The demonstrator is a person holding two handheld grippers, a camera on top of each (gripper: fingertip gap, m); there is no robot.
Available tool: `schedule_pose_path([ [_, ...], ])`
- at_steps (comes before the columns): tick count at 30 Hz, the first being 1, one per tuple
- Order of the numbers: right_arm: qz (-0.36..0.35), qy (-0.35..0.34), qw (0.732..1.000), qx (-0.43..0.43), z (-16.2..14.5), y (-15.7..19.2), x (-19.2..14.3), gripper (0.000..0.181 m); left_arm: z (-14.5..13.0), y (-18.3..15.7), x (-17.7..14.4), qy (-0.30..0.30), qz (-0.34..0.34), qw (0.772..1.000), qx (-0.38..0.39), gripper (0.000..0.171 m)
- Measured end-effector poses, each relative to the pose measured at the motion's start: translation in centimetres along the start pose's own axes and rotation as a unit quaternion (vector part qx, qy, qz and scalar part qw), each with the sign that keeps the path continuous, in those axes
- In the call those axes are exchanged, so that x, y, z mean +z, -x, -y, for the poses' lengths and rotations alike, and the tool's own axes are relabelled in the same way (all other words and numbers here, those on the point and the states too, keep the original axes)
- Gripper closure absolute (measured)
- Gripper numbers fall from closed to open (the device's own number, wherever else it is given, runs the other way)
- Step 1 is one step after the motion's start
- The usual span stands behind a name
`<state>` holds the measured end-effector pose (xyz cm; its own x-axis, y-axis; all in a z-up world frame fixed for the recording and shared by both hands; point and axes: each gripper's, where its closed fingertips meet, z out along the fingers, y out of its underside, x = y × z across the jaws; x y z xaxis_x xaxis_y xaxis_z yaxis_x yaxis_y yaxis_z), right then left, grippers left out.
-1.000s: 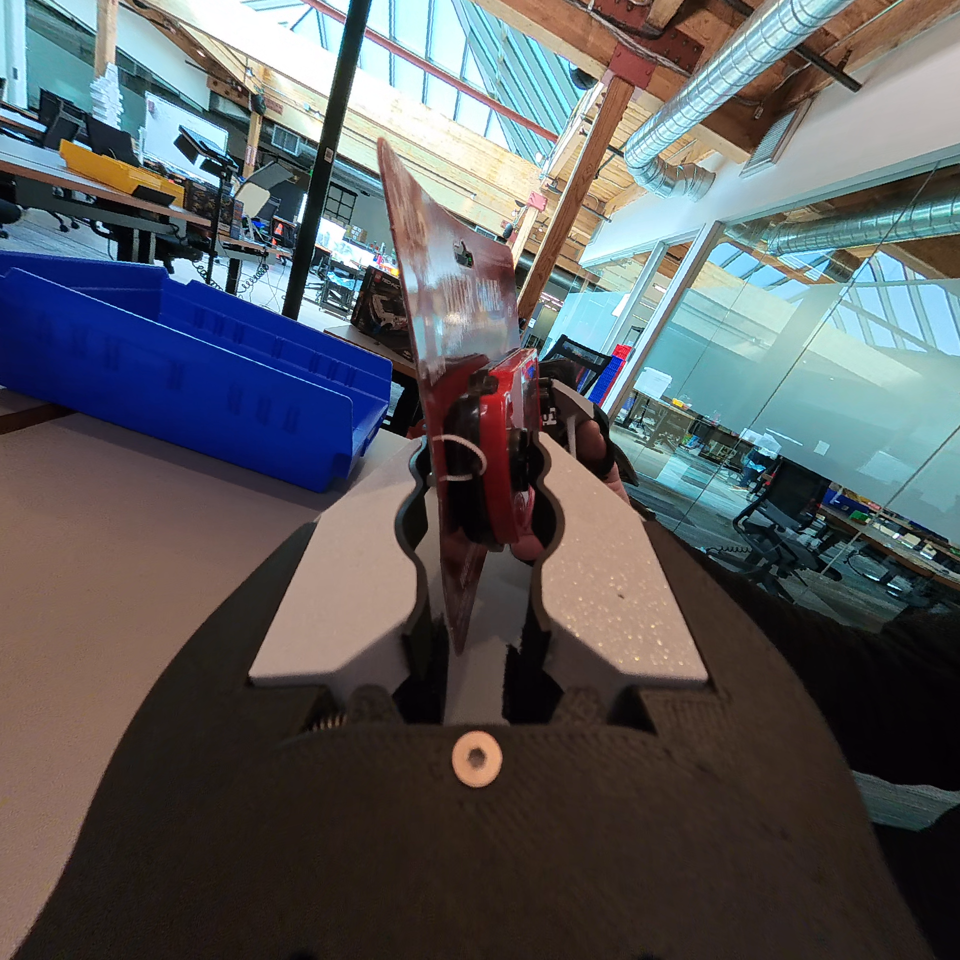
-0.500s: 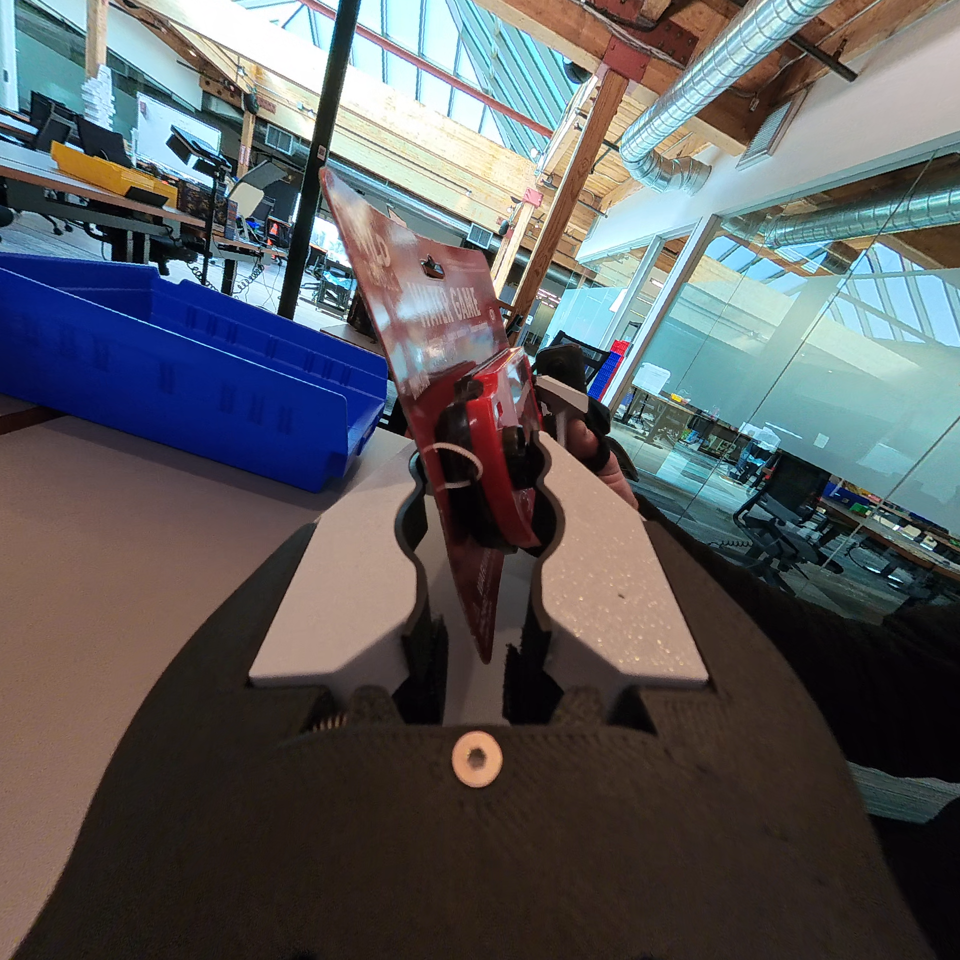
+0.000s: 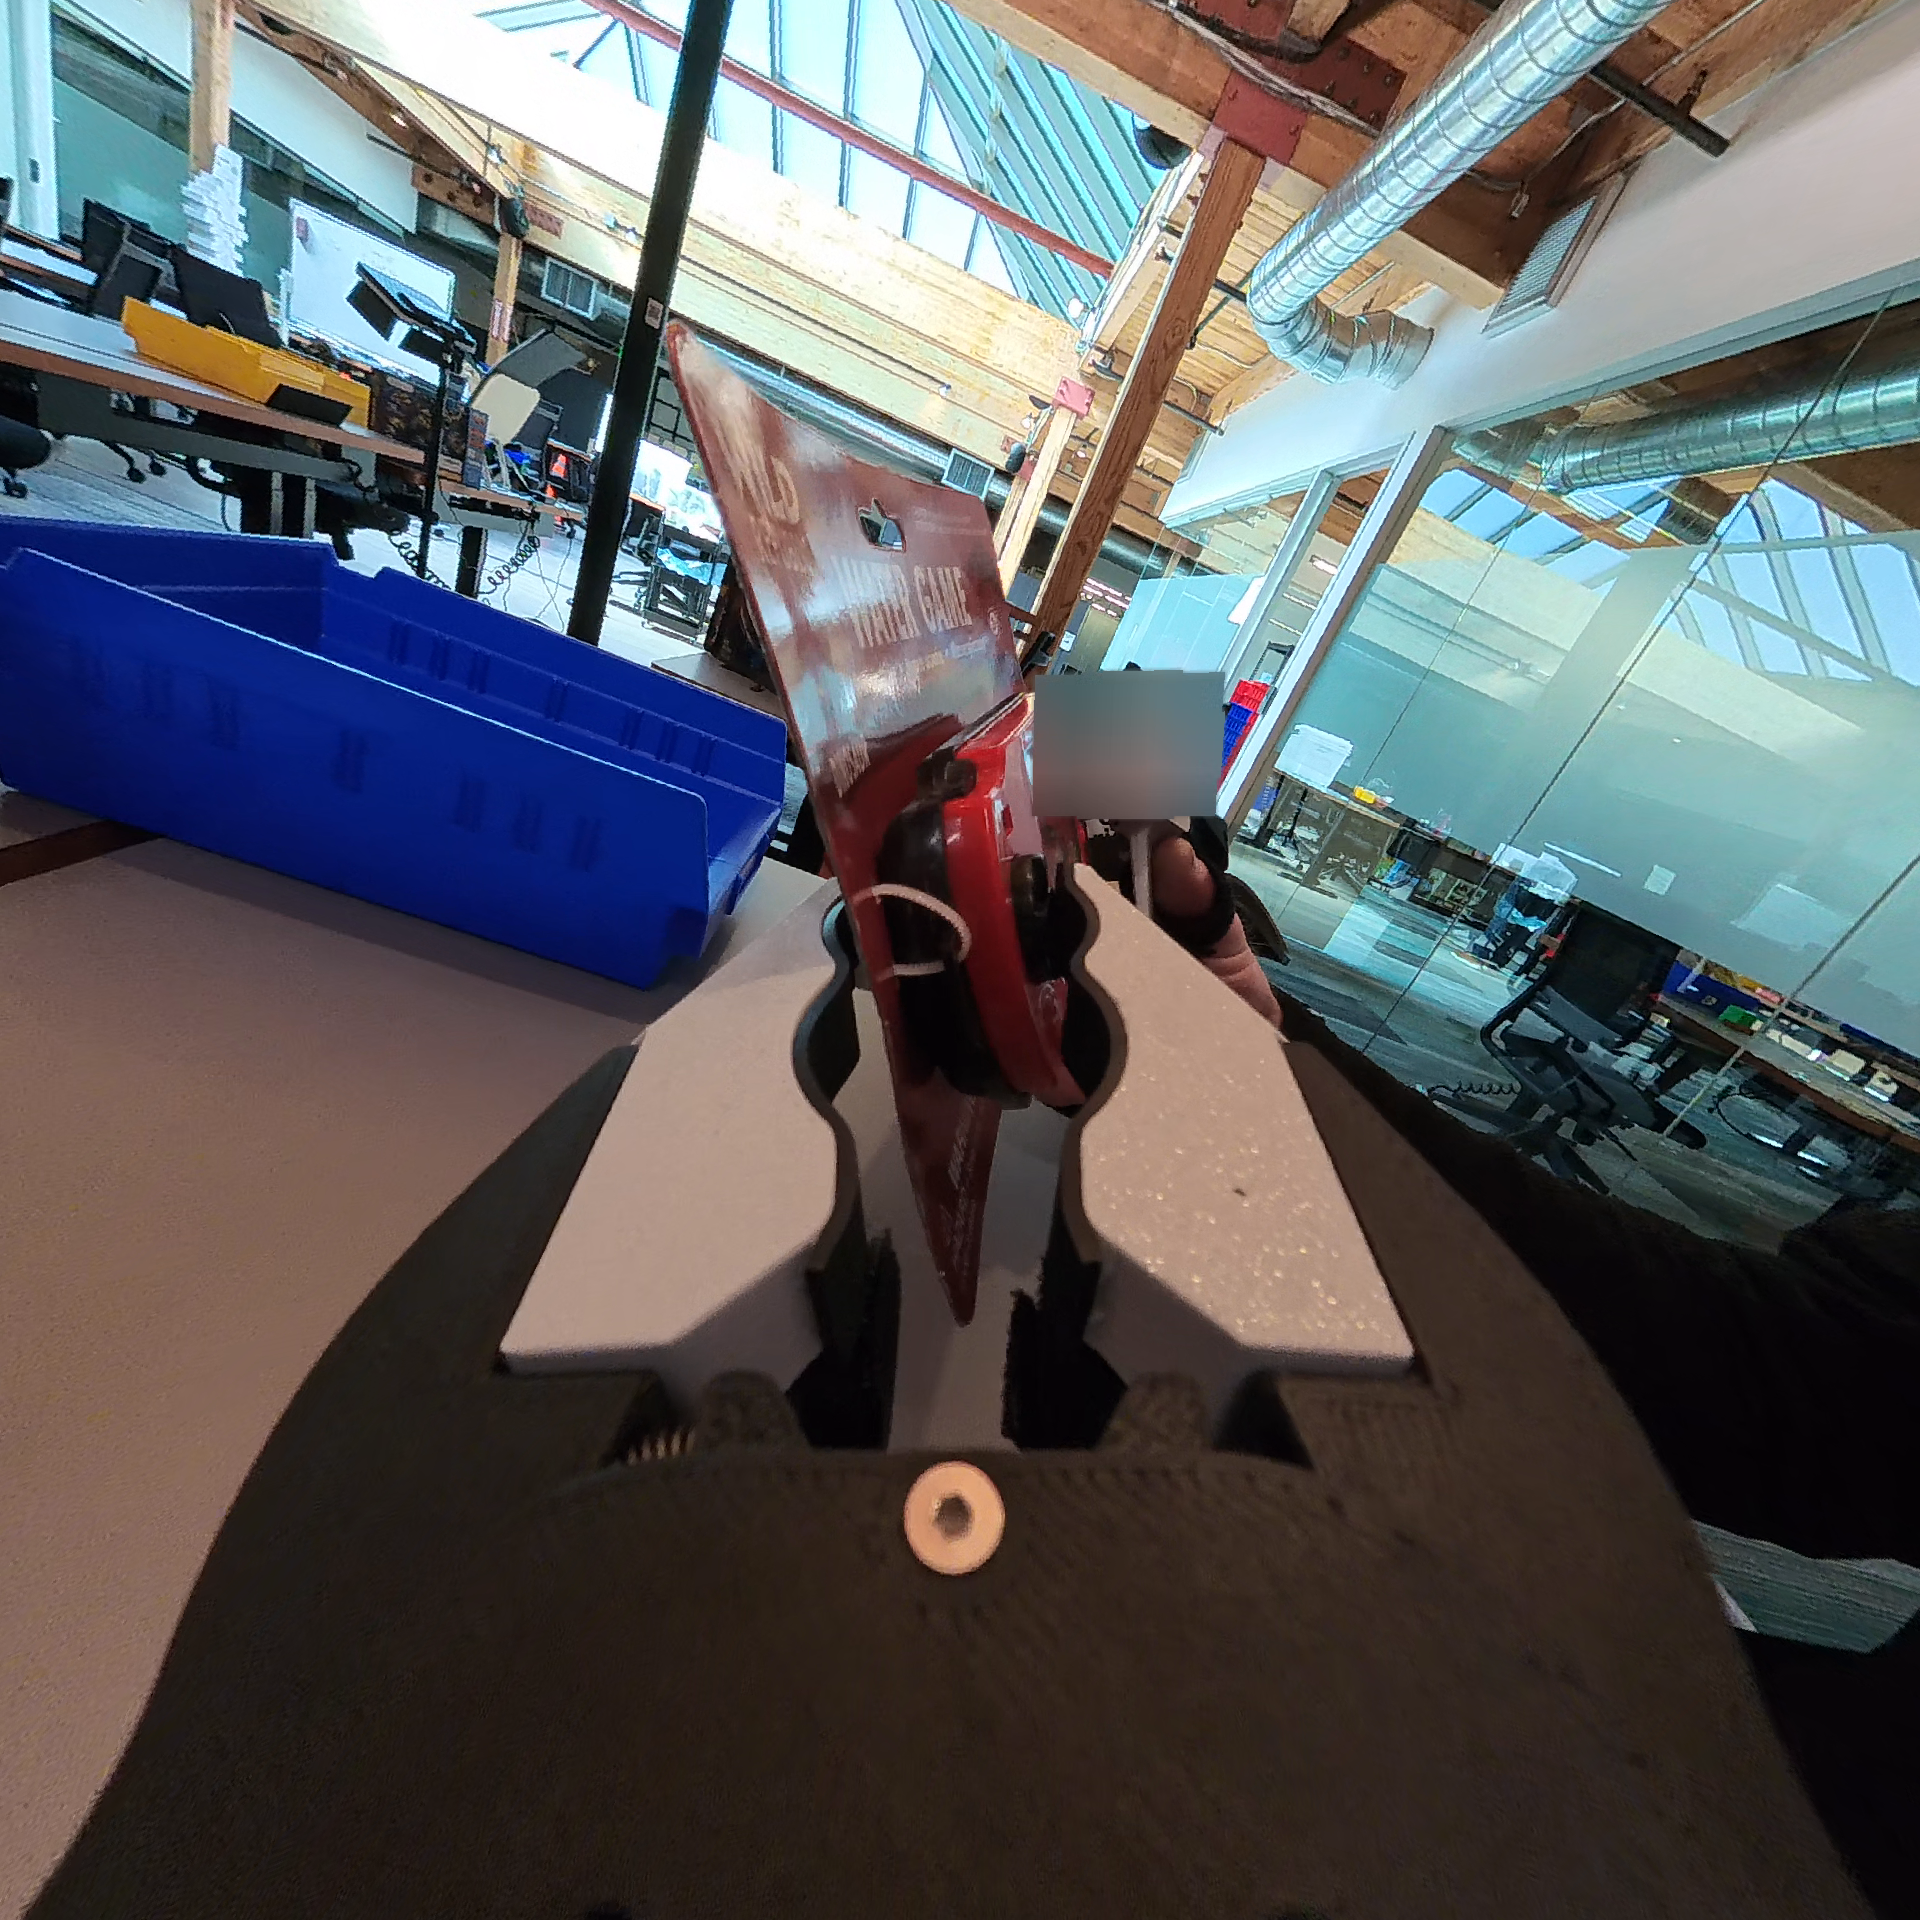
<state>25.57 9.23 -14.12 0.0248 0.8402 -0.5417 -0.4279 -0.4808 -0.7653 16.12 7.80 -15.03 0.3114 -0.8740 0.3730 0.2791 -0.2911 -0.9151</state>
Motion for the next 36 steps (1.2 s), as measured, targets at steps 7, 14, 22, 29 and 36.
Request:
schedule_pose_path([
  [7, -0.001, -0.001, 1.0, 0.003, 0.0, -0.1, -0.1, 0.153, 0.1, -0.3, 0.1, 0.005, -0.004, 1.0, 0.01, 0.144],
  [14, -0.004, -0.004, 1.0, -0.001, 0.1, -0.3, -0.2, 0.152, -0.1, -0.2, 0.2, 0.01, -0.004, 1.0, 0.009, 0.143],
  [22, -0.012, -0.013, 1.0, -0.012, 0.3, -0.5, -0.2, 0.151, -0.3, -0.2, 0.3, 0.007, -0.004, 1.0, 0.005, 0.14],
  [29, -0.026, -0.009, 0.999, -0.024, 0.1, -0.7, -0.2, 0.149, -0.3, 0.1, 0.2, 0.004, 0.002, 1.0, 0.005, 0.139],
  [36, -0.076, 0.018, 0.993, -0.093, 0.1, -1.2, -0.5, 0.149, -0.2, 0.3, -0.1, -0.001, 0.003, 1.0, 0.003, 0.14],
])
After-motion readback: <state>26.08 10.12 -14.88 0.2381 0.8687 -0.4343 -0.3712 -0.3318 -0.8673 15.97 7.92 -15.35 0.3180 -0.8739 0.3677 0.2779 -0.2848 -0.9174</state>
